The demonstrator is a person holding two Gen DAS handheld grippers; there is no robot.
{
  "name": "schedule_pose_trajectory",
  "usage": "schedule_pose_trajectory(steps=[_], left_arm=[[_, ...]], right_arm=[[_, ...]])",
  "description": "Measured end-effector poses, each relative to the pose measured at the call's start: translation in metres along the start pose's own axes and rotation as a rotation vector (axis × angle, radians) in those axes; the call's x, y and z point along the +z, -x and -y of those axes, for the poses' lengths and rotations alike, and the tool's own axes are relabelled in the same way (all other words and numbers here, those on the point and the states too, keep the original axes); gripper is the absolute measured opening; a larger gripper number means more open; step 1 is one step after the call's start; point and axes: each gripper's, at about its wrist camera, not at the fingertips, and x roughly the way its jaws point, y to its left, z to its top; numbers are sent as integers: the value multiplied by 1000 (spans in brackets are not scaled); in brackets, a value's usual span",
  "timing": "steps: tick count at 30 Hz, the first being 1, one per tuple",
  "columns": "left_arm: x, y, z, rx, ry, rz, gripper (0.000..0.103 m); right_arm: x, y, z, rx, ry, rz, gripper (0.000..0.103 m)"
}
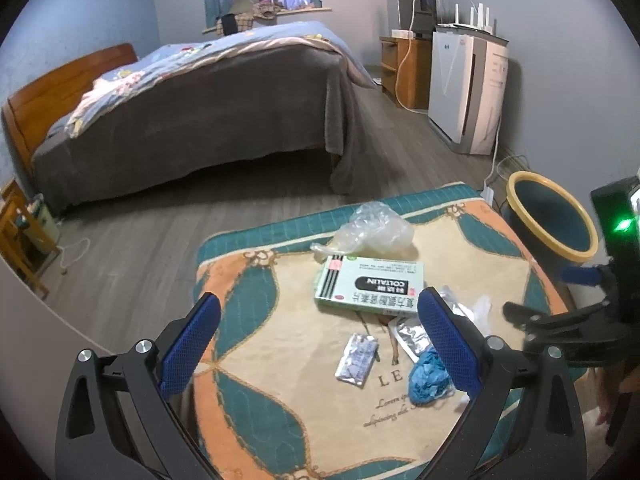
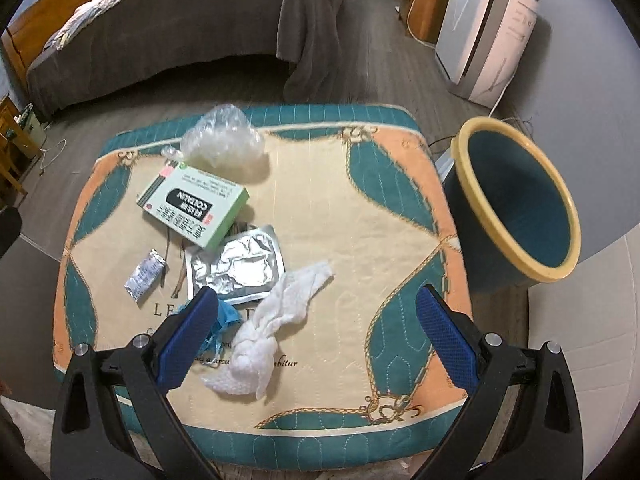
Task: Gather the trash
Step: 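Move both open tools back over the cushion, then grasp the white tissue with the right tool while the left tool grasps the blister pack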
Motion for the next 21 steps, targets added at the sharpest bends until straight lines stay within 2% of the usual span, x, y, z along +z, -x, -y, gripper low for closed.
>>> schedule_pose_trajectory(steps=[8,12,14,15,17,21], left_arm=[[-5,-19,8,42,-42,-36,98],[-10,-35,9,25,-34,-89,98],[-15,-48,8,8,-8,-143,98],[-19,-56,8,9,1,-170,98],[-25,-67,10,12,-4,-211,98],[-40,-88,22,15,-71,-266,98]], right_arm=[[-6,-17,-3,21,-9,-51,97],[-12,-28,-9,45,7,-84,97],[-14,-31,-12,50,19,-97,96],[-14,-33,-14,55,27,-105,95],[-16,-37,-16,65,33,-123,85],[-18,-44,-20,101,33,-166,68]])
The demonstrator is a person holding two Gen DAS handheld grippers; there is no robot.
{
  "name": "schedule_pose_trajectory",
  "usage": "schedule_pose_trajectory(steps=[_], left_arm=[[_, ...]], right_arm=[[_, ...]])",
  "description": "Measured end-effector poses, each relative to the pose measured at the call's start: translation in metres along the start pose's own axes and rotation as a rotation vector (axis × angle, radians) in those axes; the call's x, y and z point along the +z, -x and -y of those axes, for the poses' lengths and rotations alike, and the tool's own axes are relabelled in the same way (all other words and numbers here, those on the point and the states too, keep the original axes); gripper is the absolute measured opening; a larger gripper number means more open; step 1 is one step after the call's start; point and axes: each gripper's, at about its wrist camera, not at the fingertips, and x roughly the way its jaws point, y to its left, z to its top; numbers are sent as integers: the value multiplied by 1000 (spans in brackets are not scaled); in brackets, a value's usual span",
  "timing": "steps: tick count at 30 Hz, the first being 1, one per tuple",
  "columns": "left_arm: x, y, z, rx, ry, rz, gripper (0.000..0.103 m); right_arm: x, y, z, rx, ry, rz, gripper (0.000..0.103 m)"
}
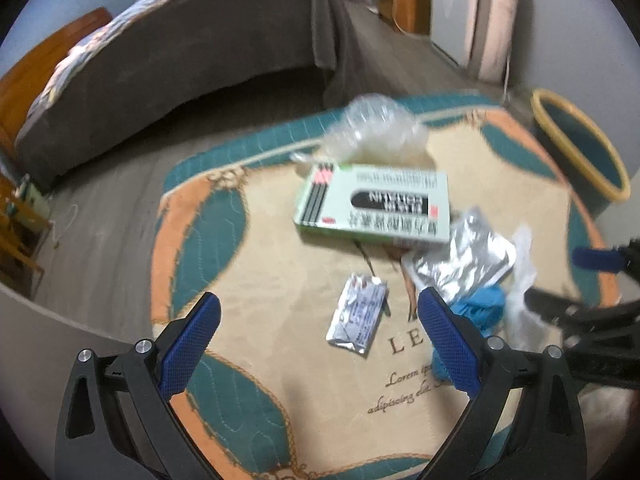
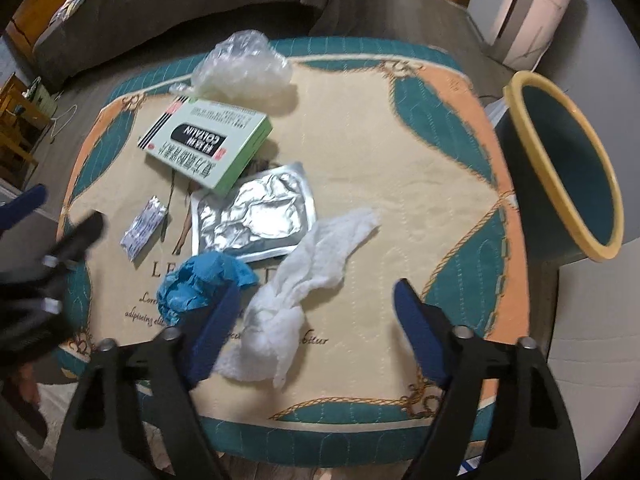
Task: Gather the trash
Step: 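Grasp the white tissue with the right tool while the left tool grasps the blister pack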
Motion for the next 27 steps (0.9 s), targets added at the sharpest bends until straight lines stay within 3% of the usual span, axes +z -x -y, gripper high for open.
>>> schedule_pose_trajectory(steps=[4,8,13,18,22,25,27], left_arm=[[-6,-22,8,-4,-18,-64,96],[-7,-32,14,-15,-40,-82,94],[-9,-48,25,-61,-58,-128,77],[-11,-57,24,-87,-43,-148,67],[-9,-58,16,-123,-4,-149,47],[-9,-57,12,-135,-2,-148,33],[-9,-55,10,-154,12,-143,32]], right_arm=[[-2,-7,-2,22,9,-44,55],[-5,-12,-4,40,31,-80,51],[-5,-12,-6,92,34,-97,33],[-5,-16,-10,125,25,-122,32],[-4,-21,-12,141,46,-137,32],[-1,-17,-16,146,65,-123,22],[2,-13,-16,138,79,-105,19]])
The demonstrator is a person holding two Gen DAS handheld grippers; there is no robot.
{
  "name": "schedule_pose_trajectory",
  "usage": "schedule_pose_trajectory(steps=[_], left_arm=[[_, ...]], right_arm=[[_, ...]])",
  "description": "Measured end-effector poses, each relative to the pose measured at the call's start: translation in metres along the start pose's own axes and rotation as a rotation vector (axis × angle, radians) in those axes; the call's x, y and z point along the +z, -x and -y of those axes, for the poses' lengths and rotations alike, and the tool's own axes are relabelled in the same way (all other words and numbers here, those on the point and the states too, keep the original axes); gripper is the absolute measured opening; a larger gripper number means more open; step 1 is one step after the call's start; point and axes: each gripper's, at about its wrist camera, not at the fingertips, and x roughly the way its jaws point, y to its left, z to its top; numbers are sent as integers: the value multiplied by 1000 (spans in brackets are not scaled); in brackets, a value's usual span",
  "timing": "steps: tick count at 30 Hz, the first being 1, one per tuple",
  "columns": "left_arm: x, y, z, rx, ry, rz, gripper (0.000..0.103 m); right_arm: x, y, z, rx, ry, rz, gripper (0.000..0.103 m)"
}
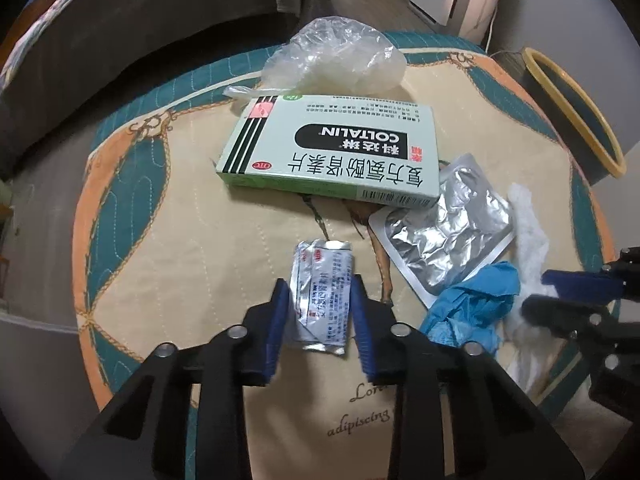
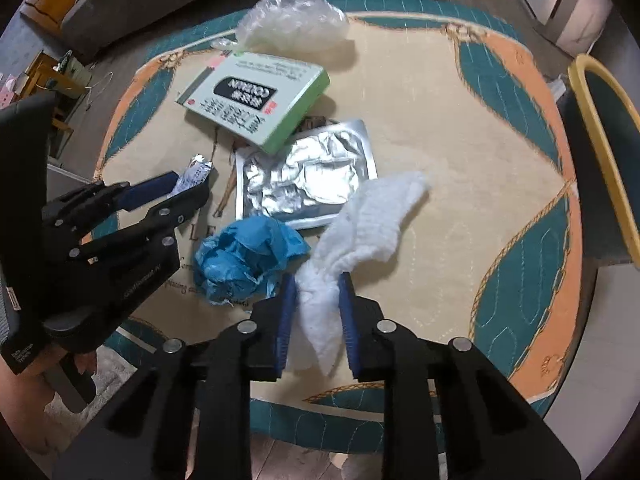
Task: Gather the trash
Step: 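Grasp the white tissue with the right tool while the left tool grasps the blister pack, then carry the white tissue and blister pack over the bin and release both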
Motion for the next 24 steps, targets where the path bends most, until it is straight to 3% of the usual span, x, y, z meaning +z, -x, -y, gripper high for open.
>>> schedule_pose_trajectory(steps=[5,13,16,24], left_arm=[[11,20,0,7,11,78,32],[38,74,11,-7,14,250,32],[47,93,24,27,-40,306,32],[58,114,41,3,-59,367,32]], right_arm=[[8,19,4,-2,-13,64,18],[33,78,9,-94,58,238,18],[43,103,15,-140,82,304,18],[64,174,43,-159,60,462,18]])
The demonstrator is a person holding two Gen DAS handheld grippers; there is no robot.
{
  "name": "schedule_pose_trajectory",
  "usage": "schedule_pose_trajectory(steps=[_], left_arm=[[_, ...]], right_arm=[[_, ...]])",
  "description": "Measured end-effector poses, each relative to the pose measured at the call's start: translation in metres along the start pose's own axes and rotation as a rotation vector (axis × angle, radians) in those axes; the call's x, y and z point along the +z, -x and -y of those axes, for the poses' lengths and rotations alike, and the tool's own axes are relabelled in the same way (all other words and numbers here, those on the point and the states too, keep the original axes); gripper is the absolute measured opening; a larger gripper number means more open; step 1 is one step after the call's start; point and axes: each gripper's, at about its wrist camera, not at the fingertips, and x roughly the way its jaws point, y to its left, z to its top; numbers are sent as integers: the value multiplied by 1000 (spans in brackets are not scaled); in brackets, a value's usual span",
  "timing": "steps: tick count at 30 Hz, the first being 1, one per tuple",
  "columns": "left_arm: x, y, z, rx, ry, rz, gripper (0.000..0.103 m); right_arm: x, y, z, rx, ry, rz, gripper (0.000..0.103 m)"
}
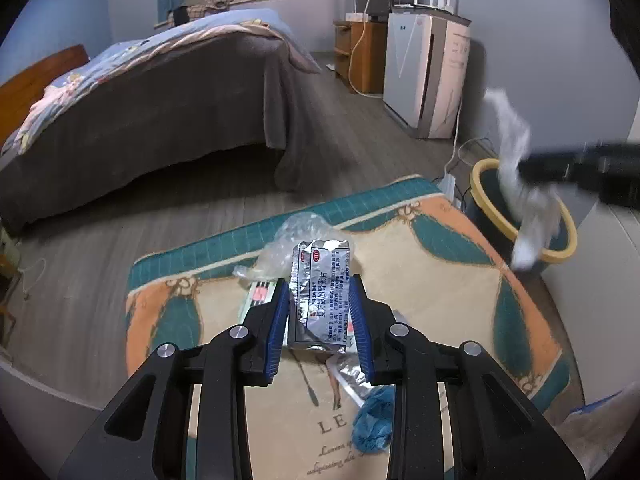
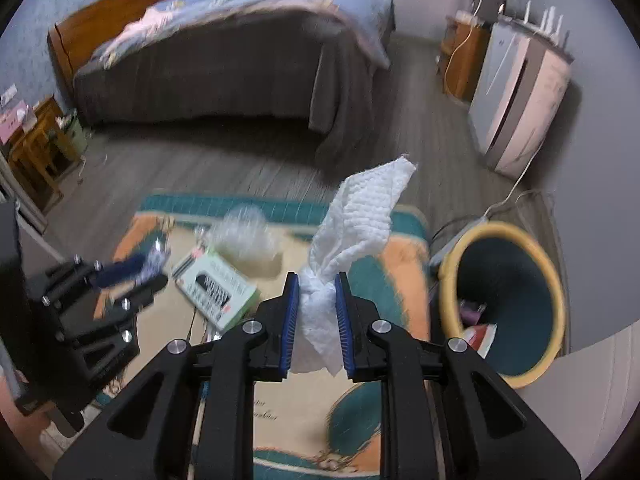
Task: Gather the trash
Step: 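Carry the white tissue and blister pack over the bin and release both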
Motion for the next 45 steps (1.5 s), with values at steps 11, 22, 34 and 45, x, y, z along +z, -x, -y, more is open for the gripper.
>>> schedule_pose_trajectory(steps=[11,22,34,45], left_arm=[[2,-10,9,-4,-11,-11,32],[7,-16,50,-25,-103,-23,32],[34,-26,107,-105,-137,-38,32],[80,-56,193,-218,-275,-52,32]], right_arm=[[30,23,83,-42,-109,92,18],[2,2,151,-80,-222,29,18],[-18,-20,172,-41,-268,-40,18],[-49,-32,248,-72,-443,-66,18]])
